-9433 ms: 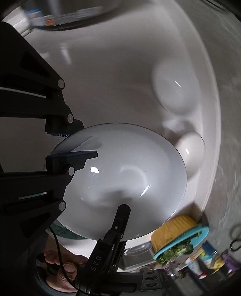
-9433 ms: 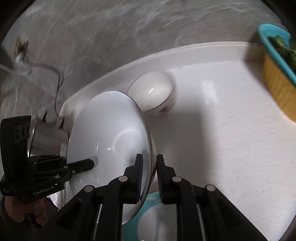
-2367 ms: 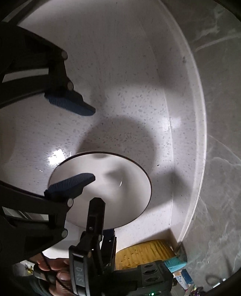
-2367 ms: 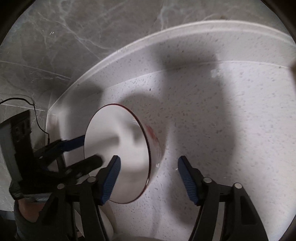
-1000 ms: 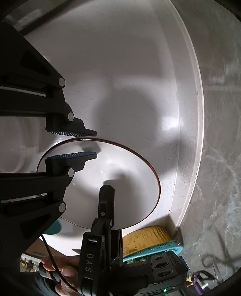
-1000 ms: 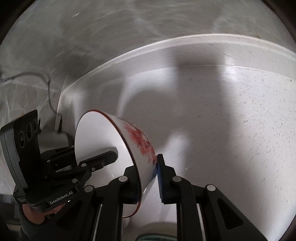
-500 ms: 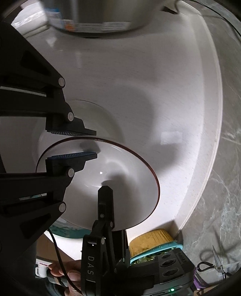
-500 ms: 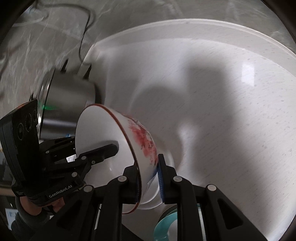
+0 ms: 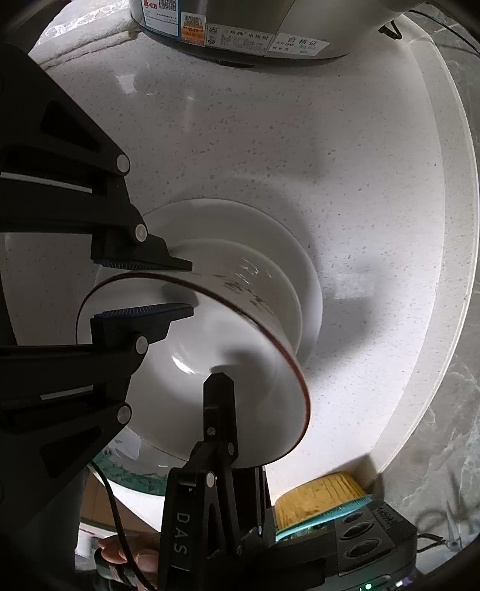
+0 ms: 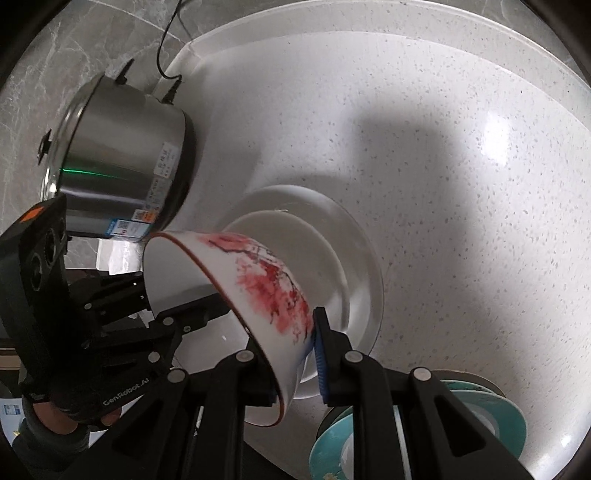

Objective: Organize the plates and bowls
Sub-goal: 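Lift the red-patterned bowl and carry it over the bowl stack, then lower the red-patterned bowl into the white bowls and open both grippers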

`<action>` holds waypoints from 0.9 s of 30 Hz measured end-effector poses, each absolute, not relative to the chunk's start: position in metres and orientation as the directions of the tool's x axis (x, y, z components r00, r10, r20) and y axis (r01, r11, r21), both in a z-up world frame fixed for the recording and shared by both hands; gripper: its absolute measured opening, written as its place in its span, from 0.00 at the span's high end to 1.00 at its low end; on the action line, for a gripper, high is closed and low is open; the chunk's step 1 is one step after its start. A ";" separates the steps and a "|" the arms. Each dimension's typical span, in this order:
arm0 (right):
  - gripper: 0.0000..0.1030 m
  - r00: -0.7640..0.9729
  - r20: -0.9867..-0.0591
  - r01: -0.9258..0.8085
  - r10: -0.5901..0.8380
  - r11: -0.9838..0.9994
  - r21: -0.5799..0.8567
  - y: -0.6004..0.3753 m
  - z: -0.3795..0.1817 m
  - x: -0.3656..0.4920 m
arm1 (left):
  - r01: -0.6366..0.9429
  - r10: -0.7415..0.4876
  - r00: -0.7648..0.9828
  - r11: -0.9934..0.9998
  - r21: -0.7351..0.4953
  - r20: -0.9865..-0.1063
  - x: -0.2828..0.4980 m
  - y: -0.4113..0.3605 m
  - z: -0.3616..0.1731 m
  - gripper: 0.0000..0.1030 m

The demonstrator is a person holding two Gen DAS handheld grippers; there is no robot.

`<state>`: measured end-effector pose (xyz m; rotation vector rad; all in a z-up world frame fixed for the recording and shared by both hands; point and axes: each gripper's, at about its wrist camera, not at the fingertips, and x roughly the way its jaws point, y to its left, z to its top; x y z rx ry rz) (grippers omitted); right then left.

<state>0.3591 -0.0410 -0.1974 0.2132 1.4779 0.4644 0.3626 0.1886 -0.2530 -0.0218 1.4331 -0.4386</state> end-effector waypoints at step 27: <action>0.81 0.009 -0.916 -0.181 0.402 0.901 0.394 -0.039 -0.209 0.373 | 0.258 -0.392 0.220 0.907 -0.334 -0.893 0.375 0.169 -0.246 0.49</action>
